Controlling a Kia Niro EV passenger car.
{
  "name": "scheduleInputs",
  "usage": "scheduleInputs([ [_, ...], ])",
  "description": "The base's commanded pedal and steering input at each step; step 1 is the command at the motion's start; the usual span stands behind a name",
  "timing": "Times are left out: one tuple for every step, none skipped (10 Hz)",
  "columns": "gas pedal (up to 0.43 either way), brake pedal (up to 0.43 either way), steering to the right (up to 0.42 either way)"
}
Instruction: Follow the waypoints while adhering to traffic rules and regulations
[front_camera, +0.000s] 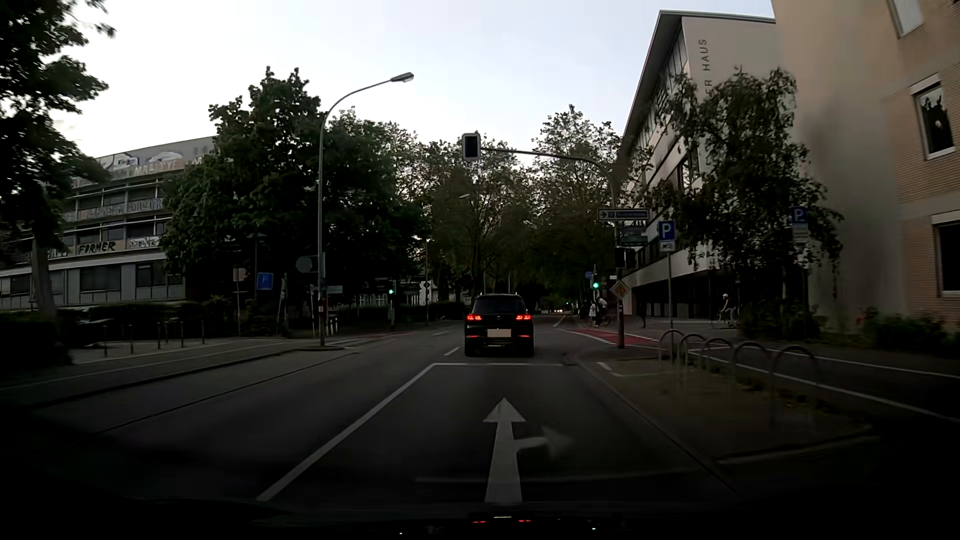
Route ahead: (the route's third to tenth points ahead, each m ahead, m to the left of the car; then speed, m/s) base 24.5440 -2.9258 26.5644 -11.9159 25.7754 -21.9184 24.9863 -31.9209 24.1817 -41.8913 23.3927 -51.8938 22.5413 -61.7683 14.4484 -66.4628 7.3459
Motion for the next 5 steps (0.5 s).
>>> scheduleInputs([
  [0.0, 0.171, -0.003],
  [0.0, 0.177, -0.003],
  [0.0, 0.171, -0.003],
  [0.0, 0.165, -0.002],
  [0.0, 0.14, -0.003],
])
